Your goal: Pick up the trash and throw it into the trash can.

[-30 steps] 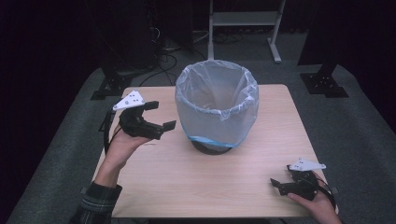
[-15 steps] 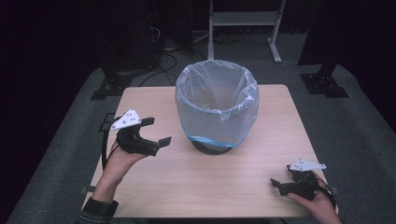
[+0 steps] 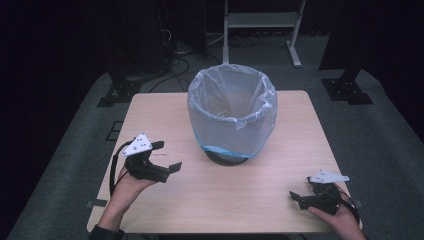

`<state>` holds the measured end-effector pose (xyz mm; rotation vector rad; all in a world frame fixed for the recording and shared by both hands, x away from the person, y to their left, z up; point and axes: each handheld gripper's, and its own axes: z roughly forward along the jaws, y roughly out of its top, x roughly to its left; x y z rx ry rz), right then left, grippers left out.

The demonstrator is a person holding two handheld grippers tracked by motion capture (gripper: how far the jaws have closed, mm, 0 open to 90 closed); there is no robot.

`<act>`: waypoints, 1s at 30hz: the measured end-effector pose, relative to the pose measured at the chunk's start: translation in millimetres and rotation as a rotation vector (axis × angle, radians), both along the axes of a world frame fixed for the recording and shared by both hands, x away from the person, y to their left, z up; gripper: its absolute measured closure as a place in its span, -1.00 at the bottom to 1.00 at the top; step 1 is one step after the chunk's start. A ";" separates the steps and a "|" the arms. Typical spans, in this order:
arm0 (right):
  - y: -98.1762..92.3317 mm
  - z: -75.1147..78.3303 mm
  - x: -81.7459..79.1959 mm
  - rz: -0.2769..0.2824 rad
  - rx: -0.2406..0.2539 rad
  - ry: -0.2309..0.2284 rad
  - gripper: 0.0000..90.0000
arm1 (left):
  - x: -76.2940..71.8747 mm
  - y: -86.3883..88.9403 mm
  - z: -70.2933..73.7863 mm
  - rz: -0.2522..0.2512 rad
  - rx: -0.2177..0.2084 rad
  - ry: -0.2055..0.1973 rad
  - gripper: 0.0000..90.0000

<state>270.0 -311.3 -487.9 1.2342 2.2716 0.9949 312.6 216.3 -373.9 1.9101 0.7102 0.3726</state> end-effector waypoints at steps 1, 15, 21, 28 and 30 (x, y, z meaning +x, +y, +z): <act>0.0 0.0 0.1 0.001 -0.001 -0.001 -0.78 | -1.2 0.6 -2.1 0.001 0.001 0.002 -1.00; 0.0 0.0 0.0 0.000 -0.001 0.000 -0.78 | -16.7 9.9 -37.3 0.022 0.041 0.052 -1.00; 0.0 0.1 0.0 0.001 -0.002 -0.001 -0.78 | -22.9 12.6 -51.7 0.026 0.054 0.067 -1.00; 0.2 0.0 -1.0 -0.003 -0.001 -0.001 -0.78 | -30.9 13.1 -69.4 0.040 0.113 0.070 -1.00; 0.2 0.0 -1.0 -0.003 0.000 -0.001 -0.78 | -32.6 13.7 -76.7 0.050 0.137 0.074 -1.00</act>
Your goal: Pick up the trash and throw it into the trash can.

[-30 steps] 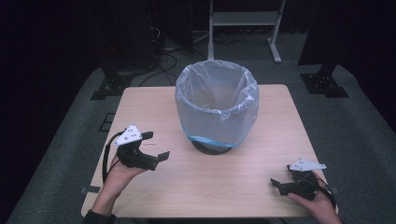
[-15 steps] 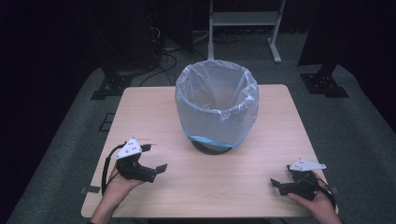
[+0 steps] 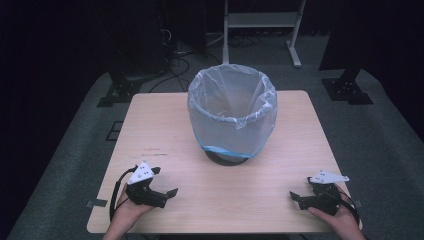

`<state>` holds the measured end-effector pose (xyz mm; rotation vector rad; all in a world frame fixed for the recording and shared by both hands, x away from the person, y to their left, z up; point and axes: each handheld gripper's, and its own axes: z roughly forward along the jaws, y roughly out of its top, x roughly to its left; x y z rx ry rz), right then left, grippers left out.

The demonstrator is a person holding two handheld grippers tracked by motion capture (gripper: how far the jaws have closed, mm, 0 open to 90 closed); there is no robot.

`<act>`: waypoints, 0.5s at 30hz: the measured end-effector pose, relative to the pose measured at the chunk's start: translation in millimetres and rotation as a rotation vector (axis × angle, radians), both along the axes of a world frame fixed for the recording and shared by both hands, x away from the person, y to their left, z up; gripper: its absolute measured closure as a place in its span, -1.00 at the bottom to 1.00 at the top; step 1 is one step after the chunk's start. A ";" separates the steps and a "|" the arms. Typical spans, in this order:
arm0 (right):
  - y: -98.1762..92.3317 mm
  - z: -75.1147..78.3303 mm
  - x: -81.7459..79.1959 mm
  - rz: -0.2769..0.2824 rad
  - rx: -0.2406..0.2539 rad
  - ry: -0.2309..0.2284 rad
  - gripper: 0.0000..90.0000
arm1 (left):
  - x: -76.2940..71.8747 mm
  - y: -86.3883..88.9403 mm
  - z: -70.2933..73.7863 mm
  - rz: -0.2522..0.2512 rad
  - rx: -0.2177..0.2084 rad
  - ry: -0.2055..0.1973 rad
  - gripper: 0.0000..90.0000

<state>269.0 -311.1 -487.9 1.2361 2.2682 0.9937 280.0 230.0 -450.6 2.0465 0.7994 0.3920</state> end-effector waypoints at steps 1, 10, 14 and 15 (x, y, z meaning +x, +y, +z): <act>0.0 0.0 0.0 0.000 0.000 0.000 -0.78 | -0.4 0.1 -4.2 0.000 0.021 0.003 -1.00; 0.1 0.0 0.0 -0.001 0.001 0.000 -0.78 | -5.8 -3.6 -28.9 -0.015 0.106 0.063 -1.00; 0.1 0.0 0.0 -0.001 0.002 0.000 -0.78 | -6.6 -2.8 -32.1 -0.011 0.110 0.078 -1.00; 0.1 0.0 0.0 -0.001 0.002 0.000 -0.78 | -6.5 -1.7 -31.9 -0.008 0.108 0.075 -1.00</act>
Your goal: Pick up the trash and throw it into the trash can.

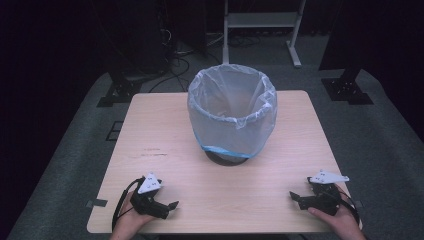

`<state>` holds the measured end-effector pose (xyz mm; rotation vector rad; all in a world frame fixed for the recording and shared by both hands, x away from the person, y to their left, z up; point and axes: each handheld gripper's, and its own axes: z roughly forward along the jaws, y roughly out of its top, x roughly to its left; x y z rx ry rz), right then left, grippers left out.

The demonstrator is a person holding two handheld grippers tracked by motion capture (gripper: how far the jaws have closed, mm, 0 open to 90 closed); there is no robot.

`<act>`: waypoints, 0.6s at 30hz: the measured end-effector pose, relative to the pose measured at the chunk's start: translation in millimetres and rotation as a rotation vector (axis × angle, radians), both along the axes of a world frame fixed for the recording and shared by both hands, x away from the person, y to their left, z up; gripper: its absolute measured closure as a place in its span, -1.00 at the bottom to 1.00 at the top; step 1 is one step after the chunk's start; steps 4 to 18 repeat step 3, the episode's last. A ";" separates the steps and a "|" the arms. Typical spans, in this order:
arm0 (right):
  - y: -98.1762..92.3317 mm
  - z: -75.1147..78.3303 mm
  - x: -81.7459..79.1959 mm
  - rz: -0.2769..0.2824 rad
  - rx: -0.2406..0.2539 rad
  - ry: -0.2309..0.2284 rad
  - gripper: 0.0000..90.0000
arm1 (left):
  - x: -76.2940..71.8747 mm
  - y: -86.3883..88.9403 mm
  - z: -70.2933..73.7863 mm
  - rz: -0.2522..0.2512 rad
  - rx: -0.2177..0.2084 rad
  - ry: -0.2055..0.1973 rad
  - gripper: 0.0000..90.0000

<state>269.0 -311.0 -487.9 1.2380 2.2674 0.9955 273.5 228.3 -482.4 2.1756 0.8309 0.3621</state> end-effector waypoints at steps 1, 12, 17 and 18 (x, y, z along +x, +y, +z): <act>0.0 0.0 0.0 0.000 0.000 0.000 -0.78 | 0.3 0.8 -0.2 0.009 -0.004 0.002 -1.00; 0.0 0.0 0.0 0.000 0.000 0.000 -0.78 | 1.9 2.0 -0.7 0.015 0.007 0.014 -1.00; 0.0 0.0 0.0 0.000 0.000 0.000 -0.78 | 1.9 2.0 -0.7 0.015 0.007 0.014 -1.00; 0.0 0.0 0.0 0.000 0.000 0.000 -0.78 | 1.9 2.0 -0.7 0.015 0.007 0.014 -1.00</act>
